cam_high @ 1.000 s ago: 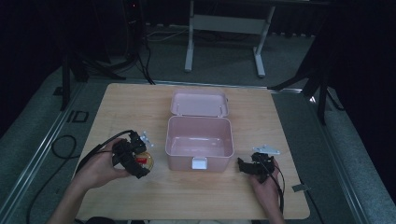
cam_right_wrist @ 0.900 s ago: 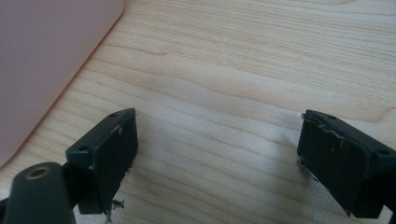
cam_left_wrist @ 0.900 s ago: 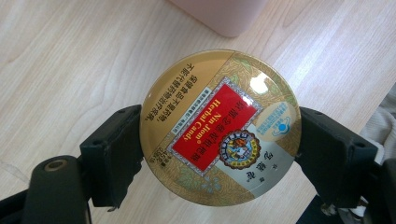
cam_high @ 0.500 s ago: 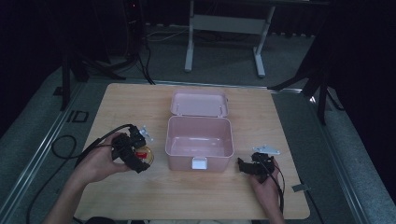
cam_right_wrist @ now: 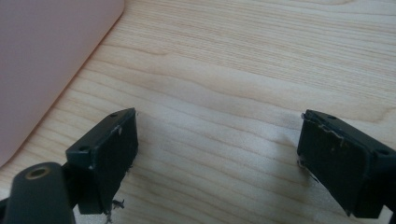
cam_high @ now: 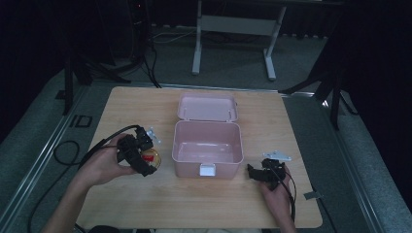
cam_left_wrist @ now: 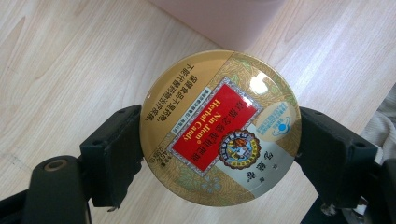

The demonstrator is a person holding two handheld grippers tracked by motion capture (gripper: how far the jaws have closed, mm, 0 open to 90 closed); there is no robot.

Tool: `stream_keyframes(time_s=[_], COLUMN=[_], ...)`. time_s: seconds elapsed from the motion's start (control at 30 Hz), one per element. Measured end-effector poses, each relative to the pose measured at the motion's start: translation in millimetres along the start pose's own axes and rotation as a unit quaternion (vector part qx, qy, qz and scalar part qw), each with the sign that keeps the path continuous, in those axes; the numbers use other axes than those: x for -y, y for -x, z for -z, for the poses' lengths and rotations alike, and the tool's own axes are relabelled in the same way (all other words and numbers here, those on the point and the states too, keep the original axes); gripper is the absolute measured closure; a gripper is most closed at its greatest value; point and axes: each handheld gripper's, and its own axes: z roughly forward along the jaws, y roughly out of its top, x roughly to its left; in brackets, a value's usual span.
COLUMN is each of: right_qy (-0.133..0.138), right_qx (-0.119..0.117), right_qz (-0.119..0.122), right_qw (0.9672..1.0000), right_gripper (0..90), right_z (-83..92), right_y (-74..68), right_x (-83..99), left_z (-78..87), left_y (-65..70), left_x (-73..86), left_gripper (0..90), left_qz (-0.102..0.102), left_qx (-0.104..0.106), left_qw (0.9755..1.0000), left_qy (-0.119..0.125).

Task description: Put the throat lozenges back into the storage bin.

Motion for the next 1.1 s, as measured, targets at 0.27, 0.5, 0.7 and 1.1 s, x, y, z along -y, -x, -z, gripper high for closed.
stream_keyframes(time_s=[0.27,0.5,0.7,1.1], right_qy=[0.000,-0.001,0.000,-0.001], right_qx=[0.000,0.000,0.000,0.000], right_qz=[0.000,0.001,0.002,0.001], right_qw=[1.0000,1.0000,1.0000,1.0000], right_gripper=[12.2,12.2,12.2,12.2], right_z=[0.0,0.1,0.1,0.1], right_y=[0.1,0.2,0.3,0.2], right_x=[0.0,0.0,0.0,0.0], left_z=[3.1,5.6,9.2,15.0], left_y=[-1.0,-2.5,-2.9,-2.5], left_x=[-6.4,-10.9,-16.7,-26.3], left_gripper=[20.0,20.0,20.0,20.0], left_qz=[-0.004,-0.006,-0.010,-0.017], left_qx=[0.003,0.004,0.001,-0.001], left_qw=[1.0000,1.0000,0.9999,0.9998], left_qy=[0.004,0.004,0.009,0.012])
